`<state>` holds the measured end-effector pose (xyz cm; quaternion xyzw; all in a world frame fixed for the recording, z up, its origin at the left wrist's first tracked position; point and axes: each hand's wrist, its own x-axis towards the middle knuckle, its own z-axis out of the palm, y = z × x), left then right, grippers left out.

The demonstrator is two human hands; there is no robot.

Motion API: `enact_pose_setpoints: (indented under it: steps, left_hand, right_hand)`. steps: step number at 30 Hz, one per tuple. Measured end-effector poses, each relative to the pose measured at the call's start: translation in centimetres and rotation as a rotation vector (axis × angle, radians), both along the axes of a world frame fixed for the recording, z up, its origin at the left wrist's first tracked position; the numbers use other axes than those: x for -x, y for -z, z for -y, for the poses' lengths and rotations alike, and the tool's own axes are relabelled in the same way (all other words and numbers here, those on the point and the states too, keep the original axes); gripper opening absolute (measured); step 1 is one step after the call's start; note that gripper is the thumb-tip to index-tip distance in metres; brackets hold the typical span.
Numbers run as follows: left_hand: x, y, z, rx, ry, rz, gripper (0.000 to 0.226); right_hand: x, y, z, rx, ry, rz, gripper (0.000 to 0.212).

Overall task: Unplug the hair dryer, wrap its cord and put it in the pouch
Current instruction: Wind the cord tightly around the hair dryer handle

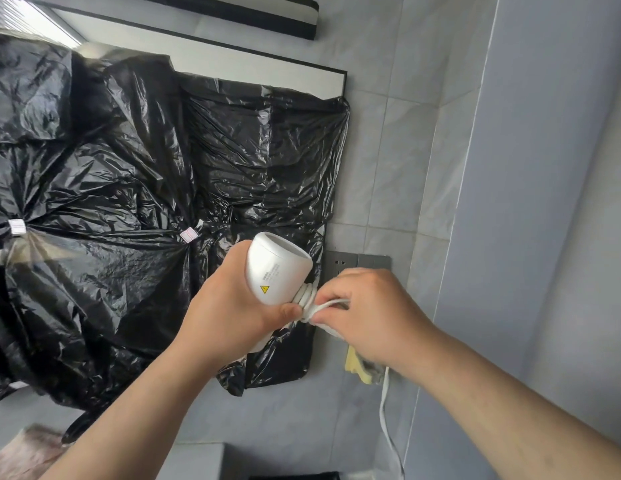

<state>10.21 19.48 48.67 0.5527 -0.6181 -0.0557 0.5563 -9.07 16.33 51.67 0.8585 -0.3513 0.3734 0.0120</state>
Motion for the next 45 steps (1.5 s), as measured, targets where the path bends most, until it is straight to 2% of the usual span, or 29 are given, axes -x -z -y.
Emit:
enact_pose_setpoints:
  steps: [4,10,18,23,26,27,29,31,37,42,45]
  left_hand:
    - [-0.4,-0.1,0.2,-0.052,0.053,-0.006,0.073]
    - [-0.2,-0.3,0.3,-0.081,0.045,0.041,0.071]
    - [-0.7,0.2,0.0,-0.122,0.074,0.034,0.078]
    - [-0.9,-0.7,-0.4,-0.130,0.076,0.143,0.076]
    - [-0.9,-0.9,-0.4,-0.141,0.096,0.174,0.079]
    - [-1.0,-1.0,-0.4,-0.146,0.103,0.184,0.082]
    - [-1.1,-0.9,-0.3,-0.146,0.130,0.190,0.087]
    - [-1.3,-0.6,-0.4,-0.129,0.168,0.177,0.087]
    - [-1.6,-0.4,-0.5,-0.071,0.251,0.128,0.085]
    - [-1.6,-0.6,-0.5,-0.035,0.422,0.069,0.080]
    - [-1.5,-0.4,-0.5,-0.021,0.449,0.016,0.077]
  right_hand:
    - [0.4,0.5,0.0,0.052,-0.082,0.011,0.006]
    - [0.0,0.3,0.2,0.093,-0.063,-0.012,0.003]
    - [0.3,-0.3,0.0,-0.044,-0.092,-0.066,0.005]
    - [0.8,-1.2,0.3,-0.221,0.025,-0.134,0.023]
    - [0.9,-1.1,0.4,-0.309,-0.071,-0.160,0.009]
    - [0.8,-0.8,0.5,-0.337,-0.117,-0.168,0.013]
    - [0.9,-0.4,0.7,-0.398,-0.167,-0.139,0.020]
    - [1.0,-0.2,0.9,-0.460,-0.232,-0.100,0.016]
    - [1.7,-0.2,1.4,-0.731,-0.338,0.101,0.020]
    - [1.7,1.1,2.6,-0.858,-0.406,0.235,0.053]
    - [1.9,2.1,2.9,-0.964,-0.532,0.307,0.051]
